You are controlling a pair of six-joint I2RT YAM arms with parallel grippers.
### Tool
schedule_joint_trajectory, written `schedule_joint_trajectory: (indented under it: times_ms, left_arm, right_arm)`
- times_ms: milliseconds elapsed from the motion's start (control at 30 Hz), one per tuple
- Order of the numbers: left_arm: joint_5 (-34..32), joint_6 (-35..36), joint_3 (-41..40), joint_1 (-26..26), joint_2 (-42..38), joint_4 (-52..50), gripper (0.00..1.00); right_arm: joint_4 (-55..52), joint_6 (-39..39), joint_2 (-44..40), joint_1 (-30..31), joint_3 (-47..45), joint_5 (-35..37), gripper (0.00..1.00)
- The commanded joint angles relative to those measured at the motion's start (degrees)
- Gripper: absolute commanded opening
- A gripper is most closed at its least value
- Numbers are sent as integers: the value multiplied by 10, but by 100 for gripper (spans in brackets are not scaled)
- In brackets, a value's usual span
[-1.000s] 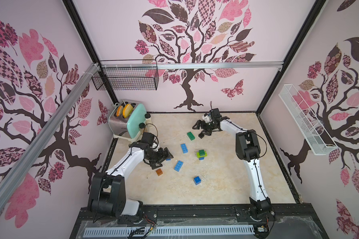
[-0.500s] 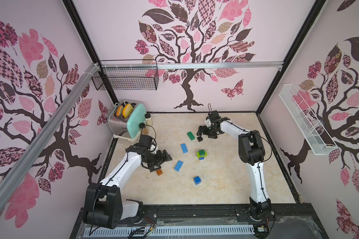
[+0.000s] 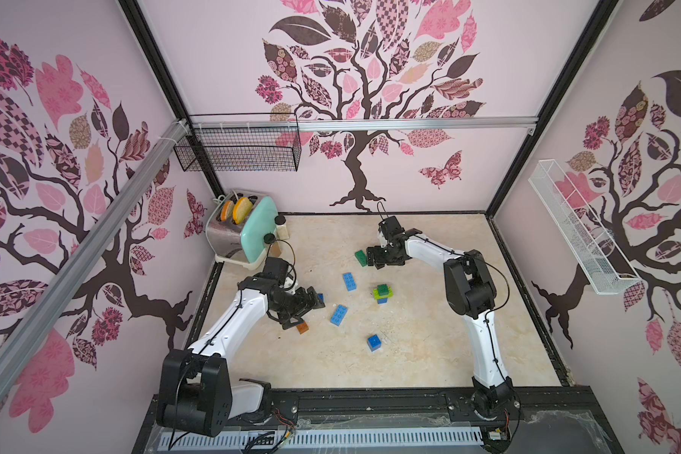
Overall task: Assemble the letter f with lego
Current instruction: Pick up the lego brick from the center of the board.
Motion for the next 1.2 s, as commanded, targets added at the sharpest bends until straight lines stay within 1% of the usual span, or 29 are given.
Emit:
schedule_joint_trajectory:
  times_ms: [0, 267, 400, 433, 633, 900, 1033, 1167]
  left_arm:
    - [-7, 7, -6, 4, -5, -15, 91]
    - [-17, 2, -9, 3, -6, -26, 91]
    - [-17, -1, -15, 3, -5, -26, 91]
    - [-17, -3, -17, 4, -6, -25, 91]
    - [-17, -9, -25, 4, -3, -19, 91]
    - [-16, -9, -22, 3, -1, -22, 91]
    - [-16, -9, -26, 3, 1, -23, 91]
    - [-17, -9, -27, 4, 4, -21, 91]
  right_arm:
    - [0, 1, 5, -3, -19, 16, 99]
    - [25, 1, 4, 5, -37, 42, 99]
    - [43, 1, -10, 6, -58, 36, 99]
    - [47, -97, -16, 6, -66, 35, 62]
    - [87, -96, -59, 6, -122, 8, 61]
    - [68, -101, -33, 8, -86, 11, 61]
    - [54, -111, -14, 10, -56, 13, 59]
    - [53, -116, -7, 12, -44, 14, 58]
